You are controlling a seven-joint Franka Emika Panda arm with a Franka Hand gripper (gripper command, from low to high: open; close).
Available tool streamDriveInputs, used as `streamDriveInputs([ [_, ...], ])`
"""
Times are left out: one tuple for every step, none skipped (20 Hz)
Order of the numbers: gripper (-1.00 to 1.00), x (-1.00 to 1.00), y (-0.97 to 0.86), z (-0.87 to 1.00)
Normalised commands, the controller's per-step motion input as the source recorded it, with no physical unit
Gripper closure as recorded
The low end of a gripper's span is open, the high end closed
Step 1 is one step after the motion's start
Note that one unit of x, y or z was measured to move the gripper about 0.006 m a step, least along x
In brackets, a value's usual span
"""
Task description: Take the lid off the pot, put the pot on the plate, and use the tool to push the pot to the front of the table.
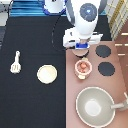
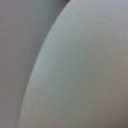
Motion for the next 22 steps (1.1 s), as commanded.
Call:
streamDriveInputs([
  [1.0,-0.58,0.2,-0.73],
  [1.0,-0.31,0.34,-0.6],
  [1.0,-0.12,0.45,-0.51],
  [1.0,0.01,0.55,-0.28],
  [1.0,0.12,0.53,-0.12],
  [1.0,0.35,0.52,0.0],
  [1.0,0.39,0.48,0.06],
  [1.0,0.48,0.41,0.17],
  [1.0,0.39,0.37,0.08],
  [1.0,0.39,0.37,0.14],
  [1.0,0.27,0.29,0.11],
  [-1.0,0.11,0.2,0.08],
  [-1.0,0.0,0.19,0.18],
  [-1.0,-0.12,0.16,0.26],
  [-1.0,-0.2,0.17,0.37],
  [-1.0,-0.22,0.17,0.45],
  [-1.0,-0.19,0.23,0.61],
  [-1.0,-0.17,0.26,0.74],
  [-1.0,-0.05,0.29,0.96],
  [-1.0,0.09,0.24,1.0],
  [-1.0,0.24,0.24,1.0],
  [-1.0,0.31,0.19,1.0],
])
